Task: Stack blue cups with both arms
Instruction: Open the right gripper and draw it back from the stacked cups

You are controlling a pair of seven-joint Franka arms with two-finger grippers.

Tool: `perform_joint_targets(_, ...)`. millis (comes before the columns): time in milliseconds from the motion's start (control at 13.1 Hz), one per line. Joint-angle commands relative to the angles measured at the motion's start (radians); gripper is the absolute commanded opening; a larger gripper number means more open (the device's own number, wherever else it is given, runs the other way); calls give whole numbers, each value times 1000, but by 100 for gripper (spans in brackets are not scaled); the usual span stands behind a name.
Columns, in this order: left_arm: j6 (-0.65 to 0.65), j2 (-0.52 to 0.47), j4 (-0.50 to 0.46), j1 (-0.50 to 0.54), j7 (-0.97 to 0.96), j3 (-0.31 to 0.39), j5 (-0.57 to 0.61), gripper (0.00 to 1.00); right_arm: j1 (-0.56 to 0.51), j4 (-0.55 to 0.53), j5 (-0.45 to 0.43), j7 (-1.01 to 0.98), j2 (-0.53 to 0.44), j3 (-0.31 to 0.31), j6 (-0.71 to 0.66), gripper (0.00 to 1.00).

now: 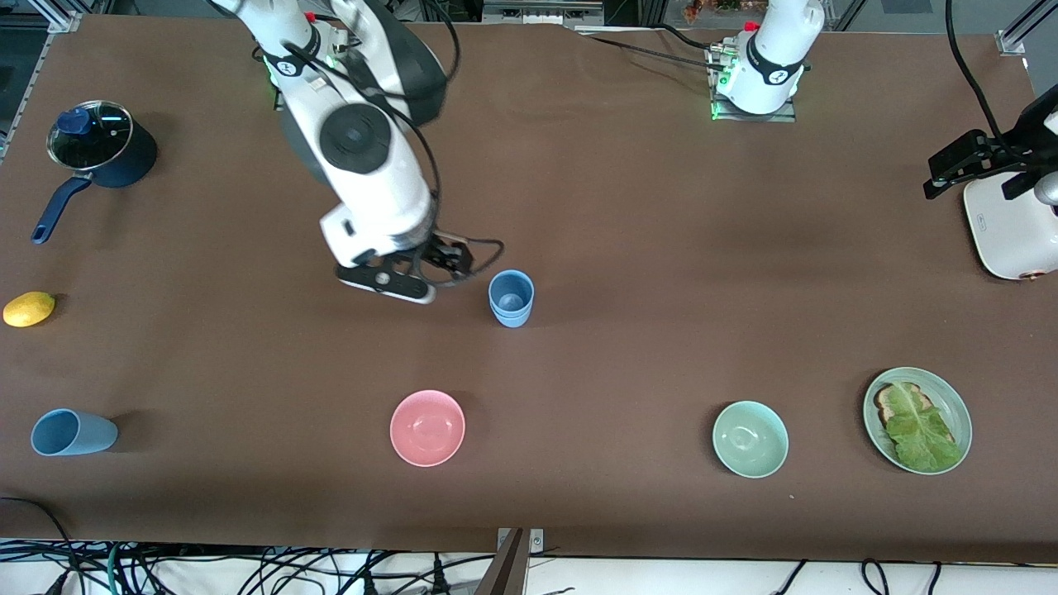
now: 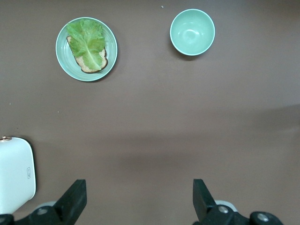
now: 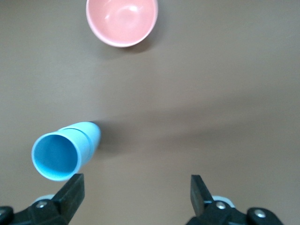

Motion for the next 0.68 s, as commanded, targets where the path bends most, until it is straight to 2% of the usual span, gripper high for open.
perform_joint_targets(0,-2,-12,-10,3,23,0,-19,100,-10,-28,16,-90,-119,-77,-114,100)
perform_joint_targets(152,-2,-12,-10,3,23,0,-19,100,-11,-27,23,-152,-168,-154,-234,100)
perform_joint_targets(304,-3,-10,-10,2,21,0,-20,100,-10,-28,61,-342,-219,-267,-281,100)
perform_joint_targets(533,-20,-10,-10,2,20,0,-36,100,-10,-34,184,-605,-234,-457,-305,100)
perform_joint_targets(609,-22,-10,-10,2,20,0,-36,100,-20,-40,200,-663,-237,-490,-303,100)
